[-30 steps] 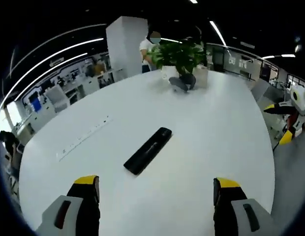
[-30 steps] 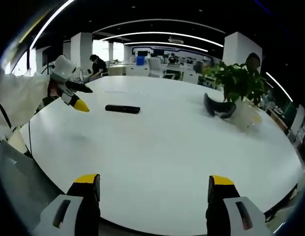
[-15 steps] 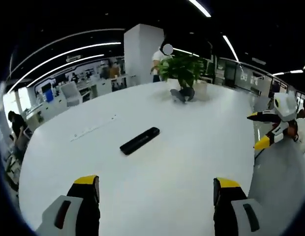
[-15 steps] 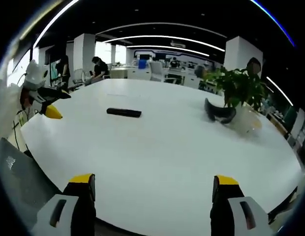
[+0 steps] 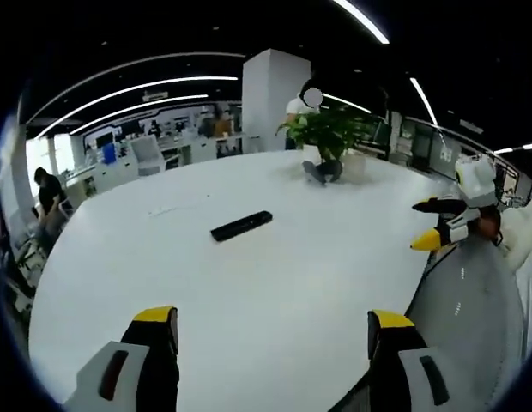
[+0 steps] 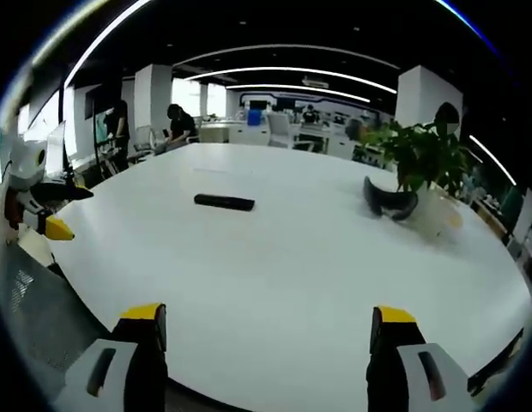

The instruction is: Press the specified remote control buttons in sequence, fully releasing each button before pressing the next.

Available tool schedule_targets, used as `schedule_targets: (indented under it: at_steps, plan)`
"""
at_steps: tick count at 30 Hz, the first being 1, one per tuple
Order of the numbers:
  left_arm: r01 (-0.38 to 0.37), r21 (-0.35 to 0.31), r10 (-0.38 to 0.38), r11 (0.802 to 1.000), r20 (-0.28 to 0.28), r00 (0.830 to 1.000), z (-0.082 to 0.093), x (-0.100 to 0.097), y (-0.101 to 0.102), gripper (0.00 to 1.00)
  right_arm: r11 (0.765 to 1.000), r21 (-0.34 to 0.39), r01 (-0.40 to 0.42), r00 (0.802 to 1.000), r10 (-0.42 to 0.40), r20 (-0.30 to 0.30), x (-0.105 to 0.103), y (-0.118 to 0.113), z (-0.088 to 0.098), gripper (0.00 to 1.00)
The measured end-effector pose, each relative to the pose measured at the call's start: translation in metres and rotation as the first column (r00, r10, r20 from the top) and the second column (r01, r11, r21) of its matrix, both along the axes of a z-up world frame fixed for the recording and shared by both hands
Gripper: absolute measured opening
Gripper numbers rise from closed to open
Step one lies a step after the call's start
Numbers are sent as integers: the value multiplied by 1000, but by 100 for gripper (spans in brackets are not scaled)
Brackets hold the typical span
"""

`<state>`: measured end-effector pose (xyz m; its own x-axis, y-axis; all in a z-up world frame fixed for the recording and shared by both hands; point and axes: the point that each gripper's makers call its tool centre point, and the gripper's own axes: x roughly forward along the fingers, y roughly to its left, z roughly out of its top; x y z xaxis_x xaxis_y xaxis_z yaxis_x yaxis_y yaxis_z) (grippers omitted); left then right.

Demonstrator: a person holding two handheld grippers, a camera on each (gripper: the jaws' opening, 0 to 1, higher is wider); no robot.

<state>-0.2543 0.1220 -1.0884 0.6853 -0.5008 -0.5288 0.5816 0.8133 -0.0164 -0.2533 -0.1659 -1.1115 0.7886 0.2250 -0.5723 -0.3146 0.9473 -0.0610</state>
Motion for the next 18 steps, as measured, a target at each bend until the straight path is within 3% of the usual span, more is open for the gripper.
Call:
schedule_targets:
  at_steps: [6,9,12,18]
  plan:
    - [-52,-30,52,998,15,999,-5,-14,4,90,1000,-6,-10,1000,10,-7,-1,1,-2,98]
    - [-111,-68,113,991,26,993,-7,-13,9,90,1000,-10,-15,1000,15,-8,-1,2,-2,97]
    - [-133,-52,135,990,48,990,-7,-11,13,89,1000,-12,-16,1000,16,-8,-1,2,-2,97]
    - [-161,-53,163,986,40,986,-12,-8,17,89,1000,-9,-14,1000,14,-8,-1,2,-2,97]
